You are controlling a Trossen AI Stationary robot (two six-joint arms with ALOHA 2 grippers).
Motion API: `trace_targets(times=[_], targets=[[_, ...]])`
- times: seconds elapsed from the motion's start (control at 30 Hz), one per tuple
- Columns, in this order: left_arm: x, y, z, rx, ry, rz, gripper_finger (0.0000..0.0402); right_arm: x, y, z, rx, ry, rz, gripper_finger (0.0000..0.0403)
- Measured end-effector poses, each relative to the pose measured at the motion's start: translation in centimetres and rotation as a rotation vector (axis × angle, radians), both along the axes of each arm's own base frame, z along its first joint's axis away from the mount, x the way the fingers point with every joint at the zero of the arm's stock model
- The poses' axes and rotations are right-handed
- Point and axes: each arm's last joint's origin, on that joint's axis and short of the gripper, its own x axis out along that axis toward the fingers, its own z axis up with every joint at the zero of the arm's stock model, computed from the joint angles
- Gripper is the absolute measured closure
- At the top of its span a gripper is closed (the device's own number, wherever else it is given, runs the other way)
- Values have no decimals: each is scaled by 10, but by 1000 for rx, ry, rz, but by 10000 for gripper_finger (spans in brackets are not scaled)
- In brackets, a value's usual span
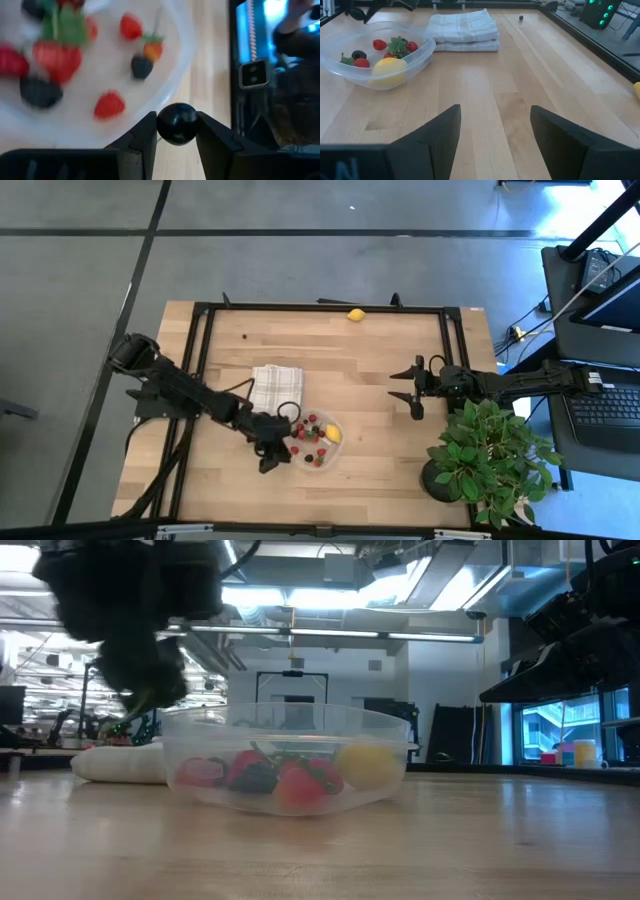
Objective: Pick and placing Produce into tupperware
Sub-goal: Put the black cherry into the transparent container
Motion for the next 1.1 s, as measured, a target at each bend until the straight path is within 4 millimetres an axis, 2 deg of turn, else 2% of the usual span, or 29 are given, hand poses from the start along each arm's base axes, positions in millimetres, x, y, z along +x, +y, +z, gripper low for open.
trace_targets(times=[0.1,0.37,0.5,0.87,1.1], targets=[[6,8,3,9,-59,-9,293,0,0,0,0,0,0,162],[12,22,4,43,-88,21,288,0,0,0,1,0,-1,162],[14,28,4,108,-119,20,292,0,0,0,1,0,-1,162],[12,21,4,218,-161,-15,282,0,0,0,0,0,0,162],[12,22,4,225,-161,-5,280,0,0,0,1,-1,-1,162]])
